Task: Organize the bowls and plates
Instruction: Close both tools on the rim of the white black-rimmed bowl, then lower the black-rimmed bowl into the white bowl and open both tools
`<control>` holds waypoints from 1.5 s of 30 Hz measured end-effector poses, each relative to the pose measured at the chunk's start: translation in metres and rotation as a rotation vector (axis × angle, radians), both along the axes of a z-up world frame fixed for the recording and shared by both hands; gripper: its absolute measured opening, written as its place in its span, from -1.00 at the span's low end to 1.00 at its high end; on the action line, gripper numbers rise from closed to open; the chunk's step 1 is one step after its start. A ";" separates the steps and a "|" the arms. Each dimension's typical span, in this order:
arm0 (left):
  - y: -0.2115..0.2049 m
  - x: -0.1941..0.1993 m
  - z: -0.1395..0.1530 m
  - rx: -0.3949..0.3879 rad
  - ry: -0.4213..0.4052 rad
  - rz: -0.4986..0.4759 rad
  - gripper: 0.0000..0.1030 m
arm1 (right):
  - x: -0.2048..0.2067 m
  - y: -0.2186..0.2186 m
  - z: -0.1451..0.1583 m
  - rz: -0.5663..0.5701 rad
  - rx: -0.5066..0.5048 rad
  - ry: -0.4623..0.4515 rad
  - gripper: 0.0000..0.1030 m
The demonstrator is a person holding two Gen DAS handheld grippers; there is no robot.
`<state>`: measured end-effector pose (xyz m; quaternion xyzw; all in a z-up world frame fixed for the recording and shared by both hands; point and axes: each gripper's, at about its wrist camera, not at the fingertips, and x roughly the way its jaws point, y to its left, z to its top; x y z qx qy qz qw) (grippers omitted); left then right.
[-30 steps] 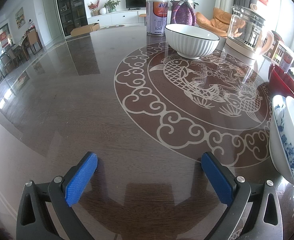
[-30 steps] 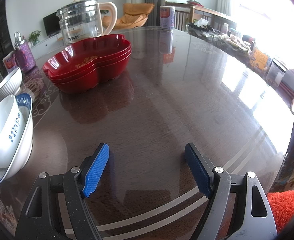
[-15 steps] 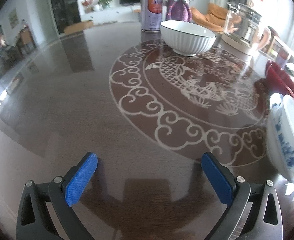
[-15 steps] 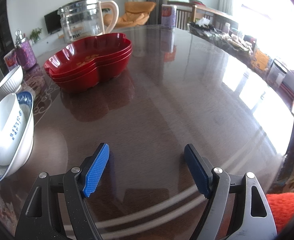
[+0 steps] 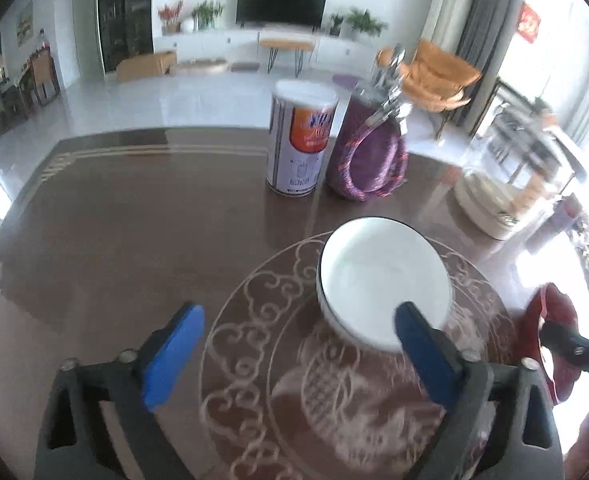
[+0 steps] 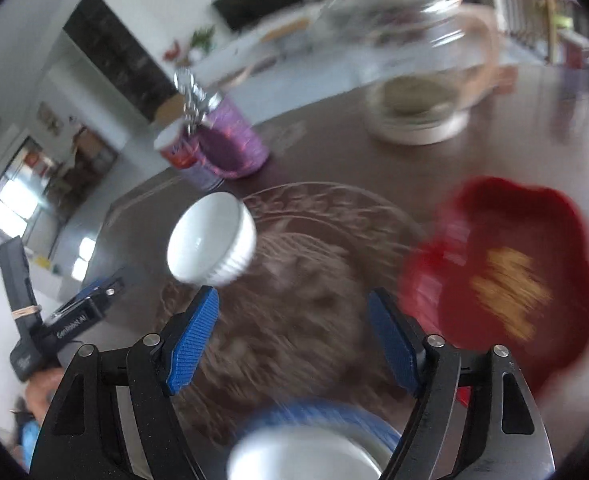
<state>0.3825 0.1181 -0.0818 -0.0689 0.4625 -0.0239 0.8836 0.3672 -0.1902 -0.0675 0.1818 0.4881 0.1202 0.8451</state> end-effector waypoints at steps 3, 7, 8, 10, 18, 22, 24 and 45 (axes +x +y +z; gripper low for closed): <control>-0.008 0.028 -0.020 0.017 0.081 -0.002 0.34 | 0.041 0.016 -0.021 -0.020 0.059 0.084 0.53; -0.010 0.041 -0.033 0.032 0.120 -0.018 -0.21 | 0.066 0.037 -0.034 -0.009 0.051 0.112 0.43; -0.010 0.042 -0.034 0.024 0.124 -0.024 -0.30 | 0.069 0.041 -0.036 -0.001 0.040 0.117 0.23; -0.009 0.044 -0.037 0.003 0.132 -0.034 -0.64 | 0.075 0.048 -0.042 0.018 0.030 0.141 -0.30; -0.017 0.030 -0.030 -0.041 0.130 -0.047 -0.85 | 0.072 0.056 -0.044 0.018 0.052 0.165 -0.68; -0.027 0.001 -0.004 -0.037 0.084 -0.066 -0.83 | 0.037 0.055 -0.024 0.044 0.062 0.125 -0.69; -0.032 -0.023 0.014 -0.035 0.057 -0.083 -0.82 | 0.012 0.052 -0.015 0.049 0.074 0.106 -0.69; -0.132 -0.192 0.017 -0.070 0.049 -0.303 -0.76 | -0.186 -0.043 -0.006 -0.110 0.017 0.112 -0.69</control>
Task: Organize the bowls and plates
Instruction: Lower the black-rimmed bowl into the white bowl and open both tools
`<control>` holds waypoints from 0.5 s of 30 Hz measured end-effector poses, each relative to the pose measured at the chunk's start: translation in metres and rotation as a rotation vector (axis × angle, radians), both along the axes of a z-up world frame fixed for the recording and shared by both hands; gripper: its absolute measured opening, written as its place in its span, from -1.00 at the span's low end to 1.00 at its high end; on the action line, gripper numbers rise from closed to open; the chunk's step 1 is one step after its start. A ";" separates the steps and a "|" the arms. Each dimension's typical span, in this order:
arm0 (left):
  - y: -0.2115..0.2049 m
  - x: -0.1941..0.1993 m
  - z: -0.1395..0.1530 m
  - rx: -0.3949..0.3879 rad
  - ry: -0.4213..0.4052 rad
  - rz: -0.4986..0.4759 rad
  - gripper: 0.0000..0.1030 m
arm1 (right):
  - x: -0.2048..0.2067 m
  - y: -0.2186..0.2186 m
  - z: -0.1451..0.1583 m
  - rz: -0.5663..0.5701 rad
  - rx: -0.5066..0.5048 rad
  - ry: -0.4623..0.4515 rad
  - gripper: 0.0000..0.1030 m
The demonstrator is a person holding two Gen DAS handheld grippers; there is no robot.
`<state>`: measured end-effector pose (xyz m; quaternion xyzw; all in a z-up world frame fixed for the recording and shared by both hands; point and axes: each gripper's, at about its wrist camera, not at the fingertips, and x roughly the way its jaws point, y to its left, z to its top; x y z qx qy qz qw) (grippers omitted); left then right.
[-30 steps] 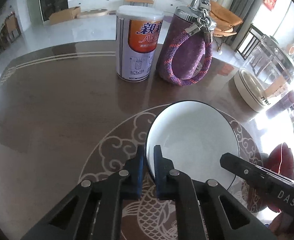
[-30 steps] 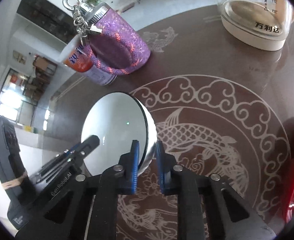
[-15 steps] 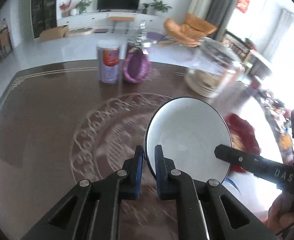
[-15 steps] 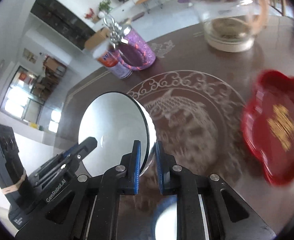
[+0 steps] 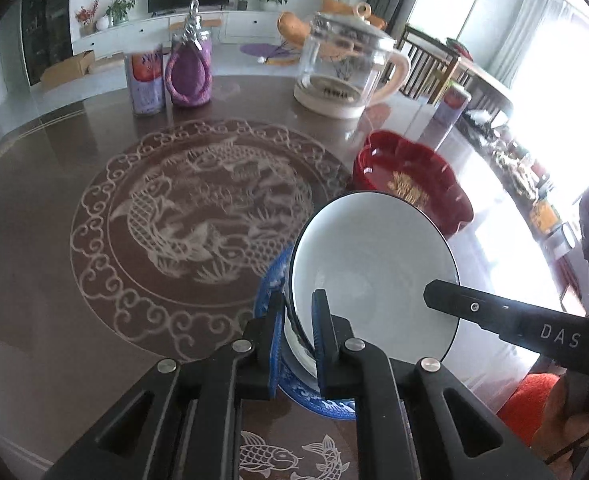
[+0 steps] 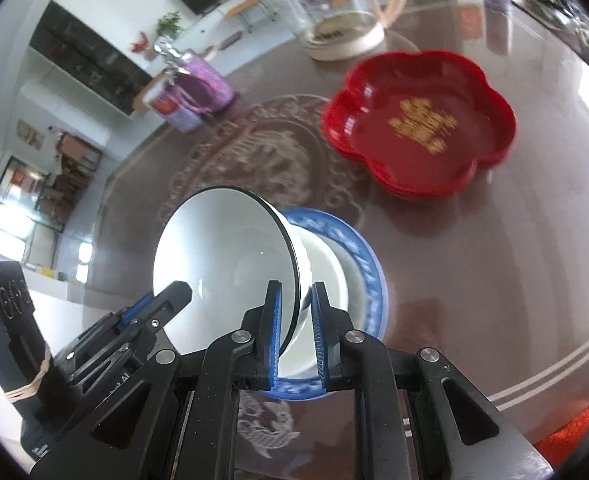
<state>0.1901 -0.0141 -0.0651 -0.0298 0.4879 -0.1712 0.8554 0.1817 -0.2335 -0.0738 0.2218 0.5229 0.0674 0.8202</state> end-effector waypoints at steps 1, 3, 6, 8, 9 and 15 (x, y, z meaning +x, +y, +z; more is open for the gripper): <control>-0.003 -0.001 -0.003 0.011 -0.001 -0.003 -0.76 | -0.001 -0.001 -0.003 -0.003 -0.004 0.001 -0.69; -0.007 -0.004 -0.009 0.031 0.002 -0.010 -0.76 | -0.002 -0.001 -0.007 -0.009 -0.018 -0.003 -0.69; -0.010 -0.008 -0.013 0.066 -0.017 -0.021 -0.76 | -0.002 0.000 -0.009 -0.004 -0.043 -0.016 -0.71; -0.013 -0.010 -0.013 0.089 -0.033 -0.028 -0.76 | -0.003 0.001 -0.009 0.004 -0.061 -0.029 -0.73; -0.013 -0.010 -0.013 0.094 -0.035 -0.031 -0.75 | -0.003 0.003 -0.009 0.010 -0.076 -0.036 -0.73; -0.003 -0.009 0.001 0.064 -0.074 -0.012 -0.72 | -0.007 0.009 -0.002 0.052 -0.137 -0.105 -0.63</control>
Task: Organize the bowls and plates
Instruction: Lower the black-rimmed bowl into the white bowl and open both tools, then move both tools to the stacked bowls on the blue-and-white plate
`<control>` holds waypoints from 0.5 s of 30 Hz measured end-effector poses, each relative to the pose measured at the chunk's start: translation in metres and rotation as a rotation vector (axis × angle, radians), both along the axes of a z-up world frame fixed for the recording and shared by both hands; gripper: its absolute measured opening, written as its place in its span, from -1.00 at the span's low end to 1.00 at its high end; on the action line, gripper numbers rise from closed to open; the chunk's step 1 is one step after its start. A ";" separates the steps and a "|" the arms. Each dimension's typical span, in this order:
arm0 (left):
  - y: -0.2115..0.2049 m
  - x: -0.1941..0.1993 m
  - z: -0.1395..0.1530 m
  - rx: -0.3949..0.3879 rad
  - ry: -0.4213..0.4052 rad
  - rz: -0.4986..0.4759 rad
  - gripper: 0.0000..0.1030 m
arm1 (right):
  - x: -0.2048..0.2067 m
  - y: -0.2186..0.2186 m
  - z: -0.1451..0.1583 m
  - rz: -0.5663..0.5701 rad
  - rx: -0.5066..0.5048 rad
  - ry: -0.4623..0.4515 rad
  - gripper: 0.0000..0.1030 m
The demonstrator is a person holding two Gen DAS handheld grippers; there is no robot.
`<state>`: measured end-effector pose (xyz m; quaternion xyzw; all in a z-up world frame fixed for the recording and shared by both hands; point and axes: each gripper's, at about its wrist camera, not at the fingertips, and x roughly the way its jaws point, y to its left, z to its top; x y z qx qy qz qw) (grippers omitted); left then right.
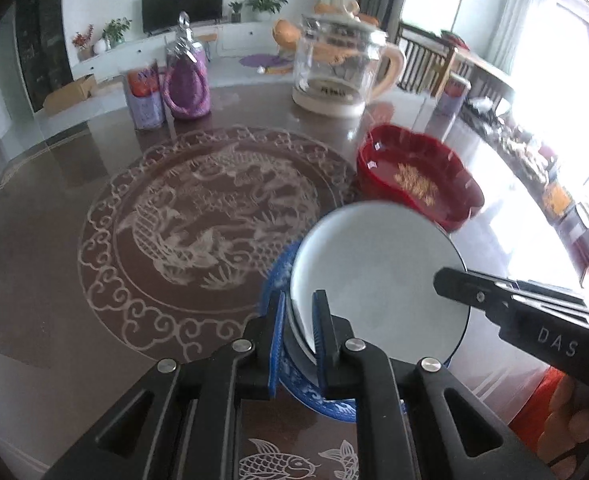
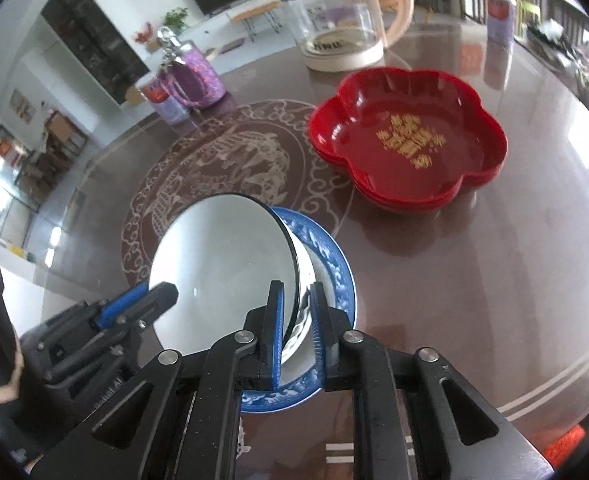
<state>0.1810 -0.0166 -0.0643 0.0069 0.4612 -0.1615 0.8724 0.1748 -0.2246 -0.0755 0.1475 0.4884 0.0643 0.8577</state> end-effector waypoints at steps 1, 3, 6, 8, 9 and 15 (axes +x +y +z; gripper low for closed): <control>0.004 0.000 0.004 -0.013 -0.007 0.007 -0.69 | -0.002 -0.002 0.004 -0.003 0.012 -0.019 -0.57; 0.017 -0.003 0.011 -0.039 -0.020 0.030 -0.42 | -0.011 -0.008 0.014 -0.015 0.041 -0.071 -0.23; 0.044 -0.014 0.017 -0.051 -0.065 0.096 0.50 | -0.028 -0.019 0.030 -0.057 0.052 -0.157 0.05; 0.063 -0.025 0.012 -0.047 -0.092 0.137 0.59 | -0.042 -0.033 0.030 -0.104 0.046 -0.199 0.06; 0.070 -0.029 0.007 -0.049 -0.085 0.147 0.59 | -0.050 -0.042 0.025 -0.138 0.039 -0.213 0.06; 0.092 -0.038 -0.047 -0.021 -0.019 0.203 0.59 | -0.077 -0.068 -0.036 -0.262 -0.037 -0.156 0.10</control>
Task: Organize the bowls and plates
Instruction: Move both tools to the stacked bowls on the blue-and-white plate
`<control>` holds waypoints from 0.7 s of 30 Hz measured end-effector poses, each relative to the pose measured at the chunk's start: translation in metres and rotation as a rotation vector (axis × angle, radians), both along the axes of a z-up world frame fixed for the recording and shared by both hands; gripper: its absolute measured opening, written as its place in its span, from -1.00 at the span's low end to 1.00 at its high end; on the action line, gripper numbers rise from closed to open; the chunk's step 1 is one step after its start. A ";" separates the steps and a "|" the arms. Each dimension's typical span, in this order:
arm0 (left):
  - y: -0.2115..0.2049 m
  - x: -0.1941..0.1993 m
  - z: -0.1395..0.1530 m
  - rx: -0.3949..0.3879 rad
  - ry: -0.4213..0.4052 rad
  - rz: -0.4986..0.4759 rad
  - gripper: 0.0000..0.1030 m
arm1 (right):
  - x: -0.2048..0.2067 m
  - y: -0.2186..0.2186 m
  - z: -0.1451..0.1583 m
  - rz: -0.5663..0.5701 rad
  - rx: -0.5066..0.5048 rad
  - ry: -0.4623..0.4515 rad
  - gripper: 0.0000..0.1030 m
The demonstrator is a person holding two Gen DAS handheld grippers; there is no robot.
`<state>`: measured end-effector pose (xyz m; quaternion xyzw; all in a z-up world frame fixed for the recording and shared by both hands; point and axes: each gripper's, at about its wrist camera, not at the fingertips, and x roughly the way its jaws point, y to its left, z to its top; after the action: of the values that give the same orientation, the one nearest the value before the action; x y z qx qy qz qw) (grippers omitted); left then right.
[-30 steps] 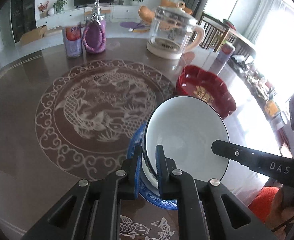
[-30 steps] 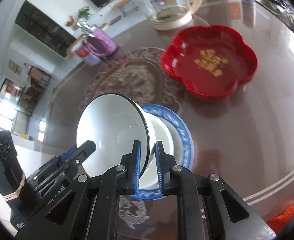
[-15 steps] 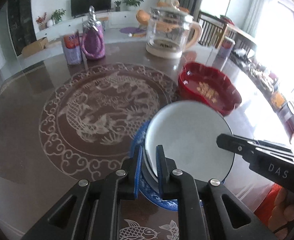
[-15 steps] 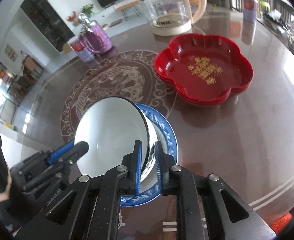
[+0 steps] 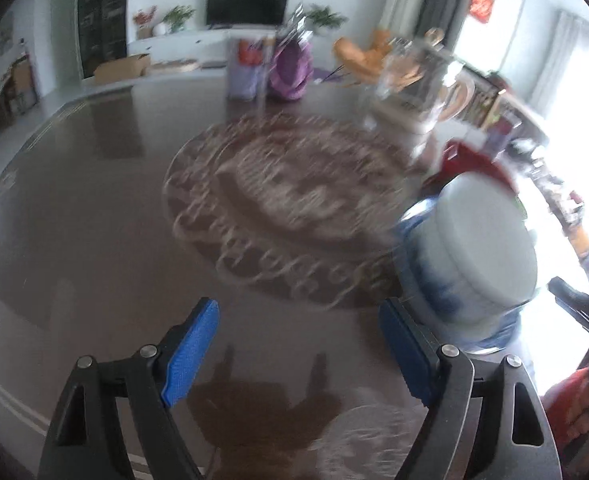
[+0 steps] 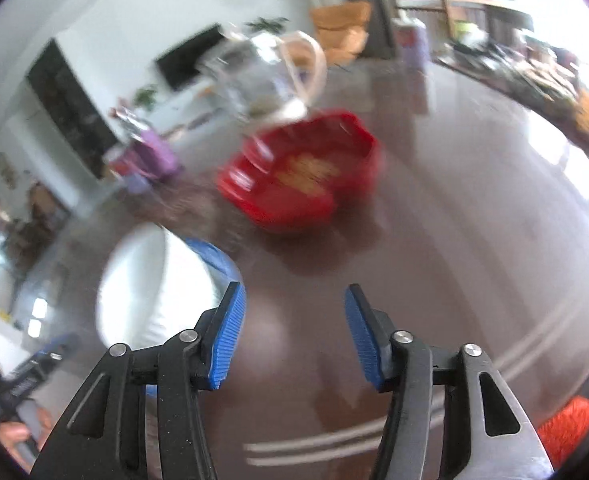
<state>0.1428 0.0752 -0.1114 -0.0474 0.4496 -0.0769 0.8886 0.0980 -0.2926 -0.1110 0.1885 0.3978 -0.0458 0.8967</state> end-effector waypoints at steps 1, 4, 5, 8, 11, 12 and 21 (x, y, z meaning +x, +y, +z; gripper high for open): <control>0.000 0.000 -0.006 0.015 0.005 0.007 0.59 | -0.003 0.000 -0.007 -0.006 -0.002 0.008 0.10; -0.004 0.001 -0.018 0.058 0.016 0.019 0.59 | -0.012 0.003 -0.022 -0.017 -0.023 0.027 0.10; -0.007 0.002 -0.020 0.074 0.014 0.022 0.59 | -0.012 0.005 -0.024 -0.015 -0.033 0.032 0.14; -0.012 0.003 -0.024 0.108 0.008 0.028 0.59 | -0.011 0.008 -0.028 -0.005 -0.064 0.038 0.20; -0.017 0.003 -0.024 0.146 0.004 0.027 0.59 | -0.013 0.007 -0.030 -0.013 -0.073 0.042 0.20; -0.017 0.003 -0.025 0.155 0.004 0.026 0.59 | -0.013 0.006 -0.032 -0.019 -0.071 0.048 0.20; -0.010 0.004 -0.036 0.118 0.045 0.032 0.59 | -0.015 0.006 -0.035 -0.026 -0.088 0.040 0.31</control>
<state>0.1471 0.0655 -0.1477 -0.0037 0.4724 -0.0348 0.8807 0.0833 -0.2867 -0.1460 0.1531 0.4108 -0.0785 0.8954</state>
